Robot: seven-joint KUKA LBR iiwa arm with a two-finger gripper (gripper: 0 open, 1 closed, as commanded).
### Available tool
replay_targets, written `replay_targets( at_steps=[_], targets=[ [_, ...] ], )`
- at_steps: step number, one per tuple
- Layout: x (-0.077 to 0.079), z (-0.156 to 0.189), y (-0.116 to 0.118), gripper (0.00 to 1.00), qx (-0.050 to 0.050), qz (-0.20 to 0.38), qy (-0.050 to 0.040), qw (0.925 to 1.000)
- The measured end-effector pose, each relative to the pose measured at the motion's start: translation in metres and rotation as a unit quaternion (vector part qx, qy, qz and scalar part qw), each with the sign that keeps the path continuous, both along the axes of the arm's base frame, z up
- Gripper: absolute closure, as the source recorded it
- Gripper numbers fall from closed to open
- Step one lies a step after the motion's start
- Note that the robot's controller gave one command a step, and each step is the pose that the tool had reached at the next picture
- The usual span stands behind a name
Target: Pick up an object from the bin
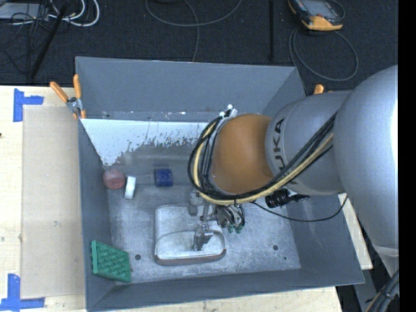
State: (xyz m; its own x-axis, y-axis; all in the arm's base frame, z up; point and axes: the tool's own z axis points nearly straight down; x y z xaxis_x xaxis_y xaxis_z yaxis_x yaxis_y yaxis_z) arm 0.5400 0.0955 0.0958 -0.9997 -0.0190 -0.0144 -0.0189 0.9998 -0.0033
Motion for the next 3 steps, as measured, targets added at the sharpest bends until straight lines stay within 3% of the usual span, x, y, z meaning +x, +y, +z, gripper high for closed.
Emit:
replay_targets(
  at_steps=[1,2,3],
  targets=[
    [0.008,-0.003,-0.018,0.0,0.004,0.048,-0.0086,0.9988],
    [0.04,0.02,-0.08,0.0,0.0,0.109,0.0052,0.994],
    [0.048,-0.019,-0.07,0.0,0.001,0.111,0.0108,0.9938]
  ],
)
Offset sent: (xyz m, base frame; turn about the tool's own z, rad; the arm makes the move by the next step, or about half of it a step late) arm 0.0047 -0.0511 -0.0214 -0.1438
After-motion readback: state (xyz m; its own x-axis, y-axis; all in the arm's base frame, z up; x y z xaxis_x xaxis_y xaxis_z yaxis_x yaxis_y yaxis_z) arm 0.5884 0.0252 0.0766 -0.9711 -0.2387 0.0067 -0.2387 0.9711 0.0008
